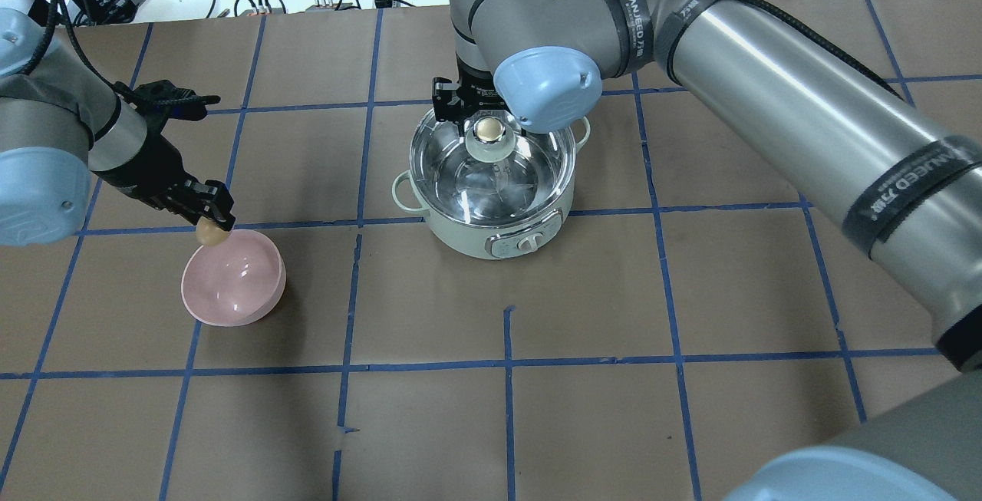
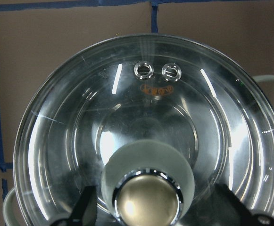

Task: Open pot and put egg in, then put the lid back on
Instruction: 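Lift the egg with the left gripper while the right grasps the lid knob, then lift the glass lid with the right gripper while the left carries the egg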

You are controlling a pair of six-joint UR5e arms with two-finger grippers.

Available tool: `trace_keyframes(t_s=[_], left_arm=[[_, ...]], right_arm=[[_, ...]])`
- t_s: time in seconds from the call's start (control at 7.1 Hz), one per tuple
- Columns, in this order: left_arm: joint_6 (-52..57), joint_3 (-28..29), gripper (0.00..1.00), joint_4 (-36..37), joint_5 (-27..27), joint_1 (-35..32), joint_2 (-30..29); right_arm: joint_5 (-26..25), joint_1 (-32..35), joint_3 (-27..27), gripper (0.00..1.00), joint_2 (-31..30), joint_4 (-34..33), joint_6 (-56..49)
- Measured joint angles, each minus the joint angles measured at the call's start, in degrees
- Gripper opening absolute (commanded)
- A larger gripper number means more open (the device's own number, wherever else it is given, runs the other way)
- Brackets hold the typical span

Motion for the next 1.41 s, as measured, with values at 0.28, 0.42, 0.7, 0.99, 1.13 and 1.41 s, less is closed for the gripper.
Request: trace_keyframes(t_s=[0.28, 0.42, 0.7, 0.99, 1.13, 1.41], left_arm=[[-1.9, 0.1, 0.16, -0.6, 0.0, 0.0, 0.6], [-2.7, 0.1, 0.16, -0.7, 0.0, -0.1, 0.7], [-3.6, 0.2, 0.16, -1.1, 0.8, -0.2, 0.9], [-3.9, 0.4, 0.16, -1.8, 1.3, -0.2, 1.0], [-4.0, 0.6, 0.16, -2.1, 1.3, -0.3, 1.1], [-5.7, 2.6, 0.16, -4.7, 0.9, -1.0, 1.2]], right_arm=[[0.2, 0.0, 0.0, 0.56, 0.4, -1.0, 0.2], [0.4, 0.0, 0.1, 0.43, 0.5, -1.1, 0.3], [0.5, 0.0, 0.2, 0.32, 0.4, -1.0, 0.0], [0.4, -0.1, 0.0, 0.32, 0.1, -0.2, -0.7], [0.5, -0.3, -0.7, 0.32, -0.9, 1.2, -1.3], [0.7, -2.3, -3.3, 0.30, -6.2, 11.3, -5.4]])
